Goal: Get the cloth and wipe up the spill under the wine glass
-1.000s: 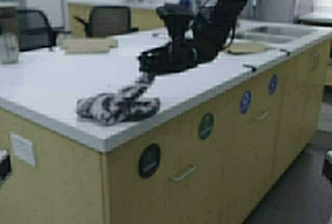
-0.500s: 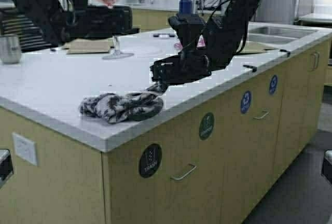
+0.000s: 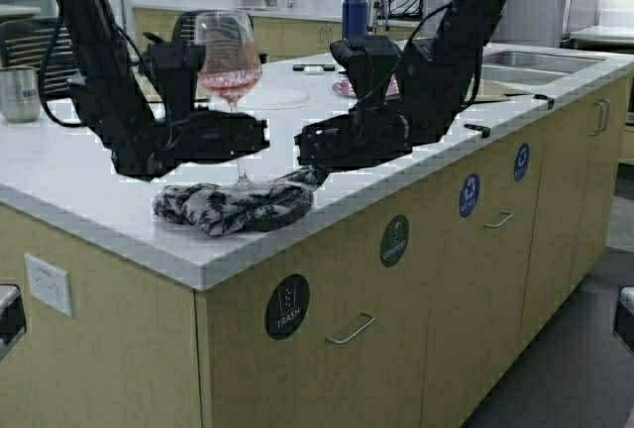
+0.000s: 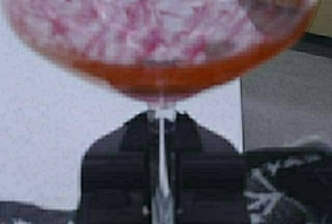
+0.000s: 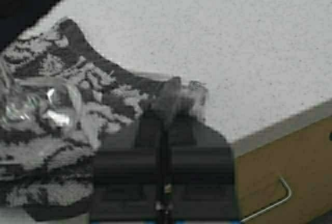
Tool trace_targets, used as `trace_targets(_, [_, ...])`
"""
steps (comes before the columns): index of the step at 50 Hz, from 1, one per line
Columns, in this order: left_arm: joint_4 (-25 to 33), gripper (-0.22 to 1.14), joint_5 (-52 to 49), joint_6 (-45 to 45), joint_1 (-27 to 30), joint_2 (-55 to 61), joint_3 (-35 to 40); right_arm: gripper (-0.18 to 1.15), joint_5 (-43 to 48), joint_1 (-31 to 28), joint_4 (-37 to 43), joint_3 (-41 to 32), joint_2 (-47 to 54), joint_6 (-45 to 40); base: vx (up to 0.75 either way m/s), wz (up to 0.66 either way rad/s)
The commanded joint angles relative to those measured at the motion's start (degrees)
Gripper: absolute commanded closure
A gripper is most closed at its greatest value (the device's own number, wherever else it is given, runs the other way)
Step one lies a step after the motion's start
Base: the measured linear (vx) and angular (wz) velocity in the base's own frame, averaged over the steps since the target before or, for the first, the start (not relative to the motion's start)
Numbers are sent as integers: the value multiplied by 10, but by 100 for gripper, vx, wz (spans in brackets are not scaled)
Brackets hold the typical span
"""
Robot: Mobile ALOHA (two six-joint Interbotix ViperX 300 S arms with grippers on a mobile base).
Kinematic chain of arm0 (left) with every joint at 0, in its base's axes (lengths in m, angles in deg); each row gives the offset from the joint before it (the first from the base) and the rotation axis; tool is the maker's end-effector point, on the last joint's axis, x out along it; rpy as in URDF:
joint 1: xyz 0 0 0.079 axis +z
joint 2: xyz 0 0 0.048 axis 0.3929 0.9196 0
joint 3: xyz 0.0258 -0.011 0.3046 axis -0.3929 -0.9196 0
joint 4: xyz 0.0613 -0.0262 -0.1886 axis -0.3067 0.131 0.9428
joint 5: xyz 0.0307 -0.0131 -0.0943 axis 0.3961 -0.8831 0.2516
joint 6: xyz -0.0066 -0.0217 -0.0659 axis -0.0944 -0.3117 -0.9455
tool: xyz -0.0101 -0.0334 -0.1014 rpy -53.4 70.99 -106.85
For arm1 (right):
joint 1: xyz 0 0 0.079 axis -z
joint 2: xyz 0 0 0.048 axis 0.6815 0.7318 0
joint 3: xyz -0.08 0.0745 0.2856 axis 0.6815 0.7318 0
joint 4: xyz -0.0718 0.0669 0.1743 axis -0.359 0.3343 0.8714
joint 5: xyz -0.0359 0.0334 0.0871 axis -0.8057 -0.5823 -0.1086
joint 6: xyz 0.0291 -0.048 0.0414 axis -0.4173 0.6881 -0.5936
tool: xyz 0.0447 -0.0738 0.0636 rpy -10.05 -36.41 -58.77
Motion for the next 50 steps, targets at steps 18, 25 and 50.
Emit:
trace_targets(18, [-1,72,20,29,-1,18,36,91,67,18,31,25,-64,-9,0,0])
trace_targets(25, [-1,72,22,32,-1,-10,37,91,121,47,99,49,-97,-26,0,0])
trace_targets(50, [-3,72,33,33,-1,24,77,91,347,113,201,158,-209,-46,0,0])
